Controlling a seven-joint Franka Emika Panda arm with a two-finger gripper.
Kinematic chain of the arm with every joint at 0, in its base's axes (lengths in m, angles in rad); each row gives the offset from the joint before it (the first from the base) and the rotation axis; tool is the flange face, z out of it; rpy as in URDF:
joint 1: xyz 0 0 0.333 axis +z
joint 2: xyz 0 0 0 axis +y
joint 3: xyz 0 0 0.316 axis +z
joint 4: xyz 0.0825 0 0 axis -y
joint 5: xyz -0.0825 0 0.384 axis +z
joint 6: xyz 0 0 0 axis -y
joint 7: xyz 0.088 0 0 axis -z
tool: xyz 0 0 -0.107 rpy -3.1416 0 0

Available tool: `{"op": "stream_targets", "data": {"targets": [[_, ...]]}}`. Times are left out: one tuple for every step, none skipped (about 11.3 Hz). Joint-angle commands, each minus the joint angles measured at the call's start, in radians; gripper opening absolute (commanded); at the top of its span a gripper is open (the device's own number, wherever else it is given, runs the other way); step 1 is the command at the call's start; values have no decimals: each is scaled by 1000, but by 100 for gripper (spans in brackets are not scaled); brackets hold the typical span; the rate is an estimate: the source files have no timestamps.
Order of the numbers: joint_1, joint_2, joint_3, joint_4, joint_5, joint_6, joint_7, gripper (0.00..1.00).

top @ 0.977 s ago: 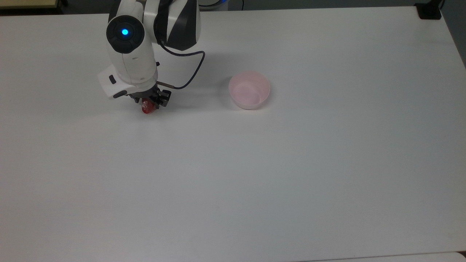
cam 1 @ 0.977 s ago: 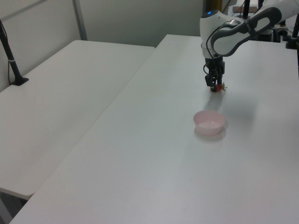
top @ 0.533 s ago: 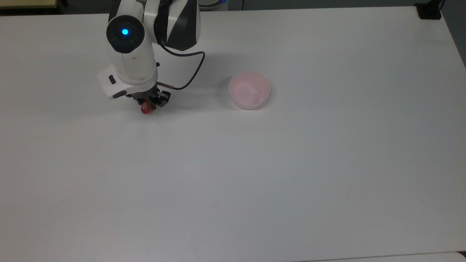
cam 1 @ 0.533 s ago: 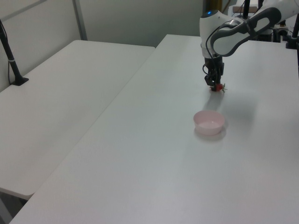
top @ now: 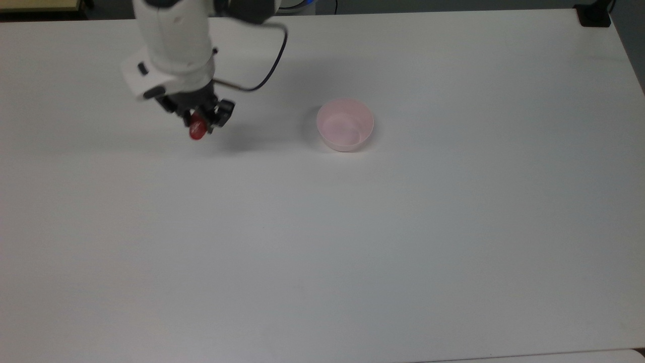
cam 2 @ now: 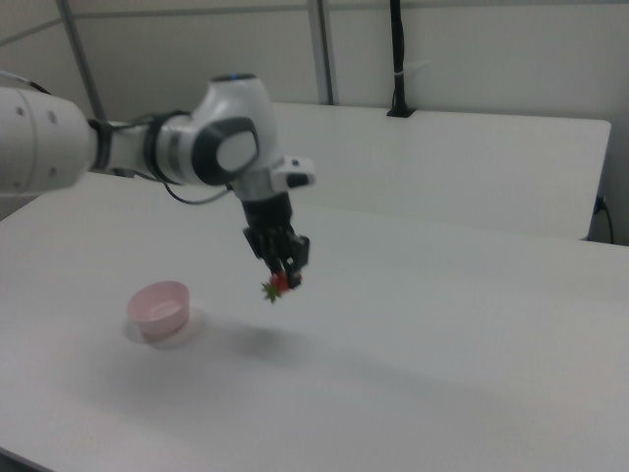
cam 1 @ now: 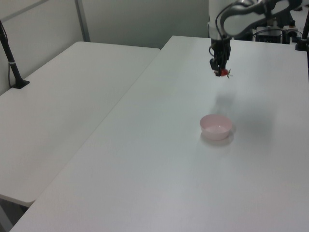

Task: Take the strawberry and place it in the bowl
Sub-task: 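Lift the strawberry and carry it over the pink bowl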

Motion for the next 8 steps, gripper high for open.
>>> {"op": "stream_targets", "data": {"targets": [[160, -103, -3, -18, 60, -92, 33, 39], [222, -108, -3, -21, 61, -127, 47, 39], [288, -96, -3, -27, 60, -132, 94, 39], [344, -74, -3, -36, 60, -123, 129, 39], [387, -53, 0, -39, 57, -123, 145, 39], [408, -39, 0, -59, 54, -116, 154, 40], [424, -11, 3, -64, 49, -93, 166, 41], [432, 12, 3, -65, 40, -80, 195, 46]]}}
